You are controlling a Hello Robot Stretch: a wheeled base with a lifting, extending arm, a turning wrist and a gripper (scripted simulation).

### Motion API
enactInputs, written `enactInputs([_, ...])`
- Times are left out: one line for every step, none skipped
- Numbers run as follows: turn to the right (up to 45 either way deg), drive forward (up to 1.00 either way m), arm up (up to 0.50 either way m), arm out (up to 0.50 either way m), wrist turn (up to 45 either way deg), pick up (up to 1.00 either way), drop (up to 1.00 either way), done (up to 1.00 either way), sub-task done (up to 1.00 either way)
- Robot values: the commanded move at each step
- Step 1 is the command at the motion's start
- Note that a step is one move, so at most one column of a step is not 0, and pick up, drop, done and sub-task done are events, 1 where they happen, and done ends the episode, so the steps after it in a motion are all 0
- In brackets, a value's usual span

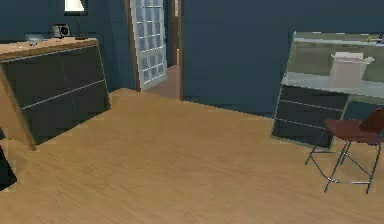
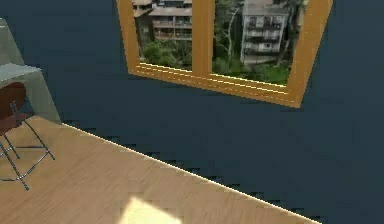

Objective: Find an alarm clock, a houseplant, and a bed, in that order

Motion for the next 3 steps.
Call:
enactInputs([0.0, 0.65, 0.00, 0.00, 0.0, 0.00, 0.00, 0.00, 0.00])
enactInputs([-45.0, 0.00, 0.00, 0.00, 0.0, 0.00, 0.00, 0.00, 0.00])
enactInputs([-15.0, 0.00, 0.00, 0.00, 0.0, 0.00, 0.00, 0.00, 0.00])
